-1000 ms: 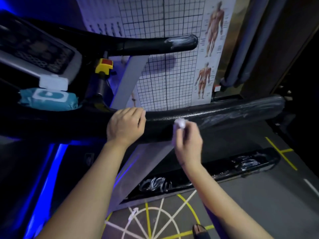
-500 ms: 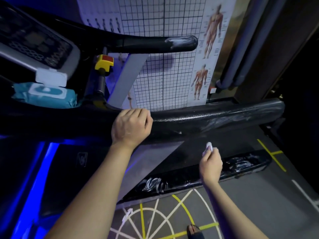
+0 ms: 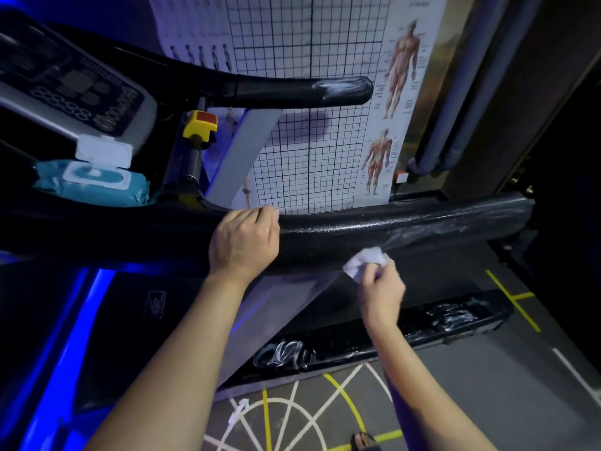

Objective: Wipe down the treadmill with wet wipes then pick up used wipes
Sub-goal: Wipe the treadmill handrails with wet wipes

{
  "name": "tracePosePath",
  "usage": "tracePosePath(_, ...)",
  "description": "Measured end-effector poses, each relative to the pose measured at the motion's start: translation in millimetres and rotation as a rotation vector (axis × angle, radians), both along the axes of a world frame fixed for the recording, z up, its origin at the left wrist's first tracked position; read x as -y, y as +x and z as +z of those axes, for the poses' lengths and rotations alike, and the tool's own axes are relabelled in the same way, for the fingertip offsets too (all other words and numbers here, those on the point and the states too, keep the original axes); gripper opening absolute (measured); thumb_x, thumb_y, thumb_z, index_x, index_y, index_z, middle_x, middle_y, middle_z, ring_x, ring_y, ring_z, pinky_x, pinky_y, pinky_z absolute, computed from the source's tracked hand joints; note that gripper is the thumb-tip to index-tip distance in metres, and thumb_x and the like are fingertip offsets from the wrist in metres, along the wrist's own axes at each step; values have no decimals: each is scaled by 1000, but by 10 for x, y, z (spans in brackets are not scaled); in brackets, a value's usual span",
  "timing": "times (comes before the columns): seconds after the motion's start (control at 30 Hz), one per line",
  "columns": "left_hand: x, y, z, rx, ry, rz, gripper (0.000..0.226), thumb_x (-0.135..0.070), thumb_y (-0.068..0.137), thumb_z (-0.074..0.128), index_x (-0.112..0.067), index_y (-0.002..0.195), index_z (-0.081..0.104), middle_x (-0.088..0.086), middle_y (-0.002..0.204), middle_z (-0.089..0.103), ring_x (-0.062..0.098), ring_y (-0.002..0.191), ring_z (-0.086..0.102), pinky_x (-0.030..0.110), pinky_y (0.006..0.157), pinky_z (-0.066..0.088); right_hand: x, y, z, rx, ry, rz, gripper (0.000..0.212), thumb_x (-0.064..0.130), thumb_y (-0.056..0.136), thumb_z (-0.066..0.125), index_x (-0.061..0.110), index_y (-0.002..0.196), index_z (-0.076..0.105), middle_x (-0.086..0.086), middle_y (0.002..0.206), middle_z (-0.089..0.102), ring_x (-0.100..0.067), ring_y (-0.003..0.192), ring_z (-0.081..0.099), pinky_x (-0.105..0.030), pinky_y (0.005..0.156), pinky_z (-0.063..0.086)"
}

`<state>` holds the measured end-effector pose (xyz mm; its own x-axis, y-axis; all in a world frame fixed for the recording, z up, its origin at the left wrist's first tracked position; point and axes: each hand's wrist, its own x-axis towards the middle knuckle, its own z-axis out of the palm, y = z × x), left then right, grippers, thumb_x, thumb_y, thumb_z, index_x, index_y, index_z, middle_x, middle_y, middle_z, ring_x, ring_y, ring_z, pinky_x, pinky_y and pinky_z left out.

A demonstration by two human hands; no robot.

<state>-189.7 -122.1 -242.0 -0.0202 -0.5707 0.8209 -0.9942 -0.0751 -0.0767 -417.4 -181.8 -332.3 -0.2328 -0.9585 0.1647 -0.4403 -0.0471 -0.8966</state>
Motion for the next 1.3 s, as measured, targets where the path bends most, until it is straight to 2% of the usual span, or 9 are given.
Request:
tracePosePath(0.17, 31, 7, -29, 4, -36, -17, 15, -9, 99, 60, -9, 85, 65, 8, 60, 61, 30, 55, 61, 38, 57, 48, -254, 71, 123, 171, -12, -43, 27, 19, 95, 51, 17, 69, 44, 1, 62, 53, -10, 58, 49, -33, 63, 37)
tracePosePath(0.3, -9, 72, -42, -152, 4, -66, 27, -8, 104, 54, -9, 130, 59, 15, 82, 76, 36, 65, 72, 41, 53, 58, -580, 662, 306, 153, -99, 327, 21, 20, 88, 61, 25, 72, 48, 7, 69, 58, -2, 66, 55, -18, 65, 42)
tracePosePath(0.4, -84, 68, 91, -427, 32, -233, 47, 3, 104, 45, -10, 149, 43, 13, 126, 72, 22, 104, 75, 35, 83, 62, -697, 967, 416, 88, -131, 502, 24, 19, 89, 61, 19, 72, 44, 5, 66, 53, -12, 62, 51, -22, 63, 41)
tracePosePath(0.5, -93, 72, 164, -506, 39, -255, 53, 9, 101, 45, -8, 152, 42, 13, 131, 69, 18, 111, 71, 24, 92, 56, -709, 1036, 467, 142, -132, 561, 19, 19, 90, 62, 15, 74, 52, 3, 65, 58, -9, 60, 52, -20, 63, 44)
tracePosePath(0.73, -49, 55, 43, -278, 56, -54, 53, -1, 95, 48, -12, 146, 46, 13, 106, 77, 35, 86, 76, 44, 66, 62, -156, 428, 314, 508, 3, -95, 24, 35, 84, 59, 19, 69, 50, 11, 62, 54, -11, 63, 48, -36, 63, 44)
tracePosePath(0.87, -18, 9, 11, -155, 64, 61, 49, -5, 96, 51, -15, 143, 42, 18, 85, 75, 39, 67, 70, 45, 51, 56, 189, -92, 376, 614, 11, -384, 20, 31, 95, 56, 14, 85, 59, -1, 81, 61, -12, 68, 54, -14, 60, 44)
tracePosePath(0.93, -3, -1, 3, -109, 32, 82, 48, -2, 93, 57, -12, 138, 47, 18, 82, 74, 38, 64, 69, 42, 48, 54, 223, -209, 349, 637, -17, -411, 12, 34, 91, 59, 25, 82, 60, -3, 85, 65, -19, 72, 62, -31, 73, 55)
tracePosePath(1.03, 8, -19, 3, -66, -15, 60, 46, 3, 87, 61, -7, 131, 53, 20, 83, 74, 38, 66, 70, 40, 49, 54, 103, -118, 293, 642, -20, -270, 9, 32, 90, 61, 30, 81, 59, -1, 77, 71, -27, 68, 66, -55, 69, 56)
tracePosePath(1.3, 13, -26, 4, -119, 1, 64, 39, 2, 88, 58, -6, 125, 59, 19, 88, 75, 38, 70, 72, 41, 52, 55, -363, 583, 265, 241, 55, 395, 22, 35, 92, 62, 20, 76, 58, 0, 64, 65, -10, 61, 59, -32, 67, 48)
